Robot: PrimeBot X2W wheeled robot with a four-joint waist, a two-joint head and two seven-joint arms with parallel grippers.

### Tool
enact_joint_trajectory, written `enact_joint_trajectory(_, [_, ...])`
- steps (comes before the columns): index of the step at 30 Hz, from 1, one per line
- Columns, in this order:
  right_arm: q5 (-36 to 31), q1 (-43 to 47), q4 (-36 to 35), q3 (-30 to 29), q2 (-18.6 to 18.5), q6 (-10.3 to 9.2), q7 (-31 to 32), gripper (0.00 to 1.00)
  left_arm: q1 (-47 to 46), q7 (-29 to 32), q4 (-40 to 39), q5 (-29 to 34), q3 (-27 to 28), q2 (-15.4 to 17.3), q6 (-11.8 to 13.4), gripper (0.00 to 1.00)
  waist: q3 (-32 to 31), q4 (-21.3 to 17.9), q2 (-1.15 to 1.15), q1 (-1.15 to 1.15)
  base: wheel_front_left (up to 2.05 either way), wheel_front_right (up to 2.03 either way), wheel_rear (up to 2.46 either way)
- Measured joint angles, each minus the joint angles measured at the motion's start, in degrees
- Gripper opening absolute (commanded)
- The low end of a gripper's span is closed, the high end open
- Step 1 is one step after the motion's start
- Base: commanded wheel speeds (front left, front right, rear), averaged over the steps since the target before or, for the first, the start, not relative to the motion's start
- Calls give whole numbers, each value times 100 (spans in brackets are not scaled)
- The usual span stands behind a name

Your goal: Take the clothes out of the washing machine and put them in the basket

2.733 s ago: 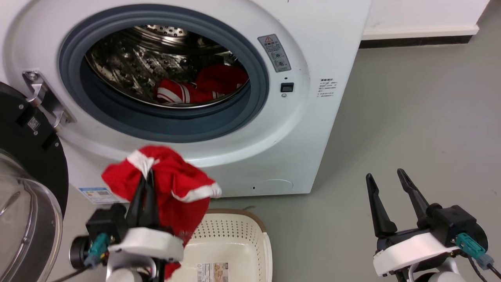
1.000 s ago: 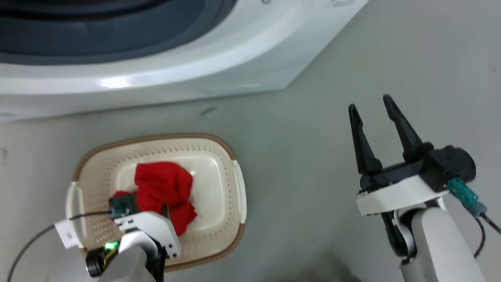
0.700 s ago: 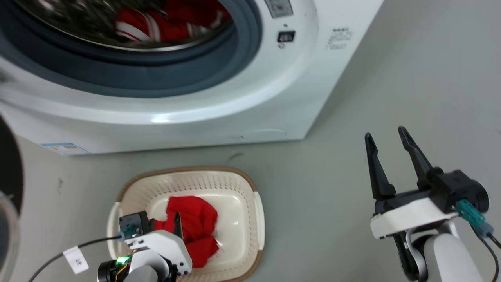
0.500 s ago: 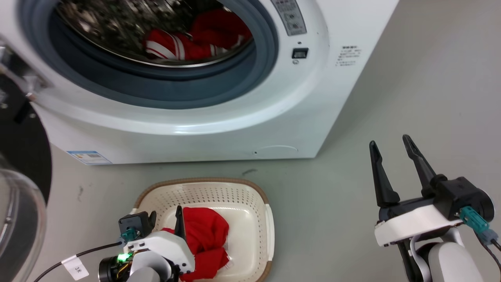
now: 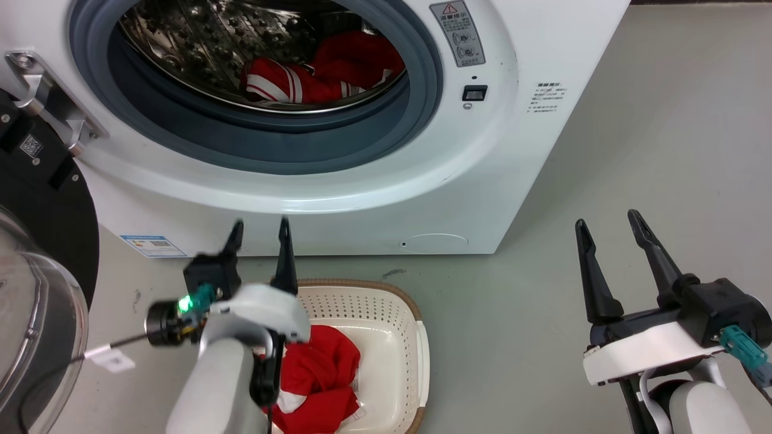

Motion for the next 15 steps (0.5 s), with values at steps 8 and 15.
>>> enact_joint_trajectory(8, [92, -16, -129, 71, 0, 0, -10, 100, -1082, 0, 43, 324, 211, 210, -107, 100, 199, -146, 0, 0, 0, 0, 0])
enact_joint_trajectory(15, [244, -188, -93, 189, 0, 0, -146, 100, -2239, 0, 806, 527, 227, 613, -223, 100, 543, -389, 0, 1, 0, 0, 0])
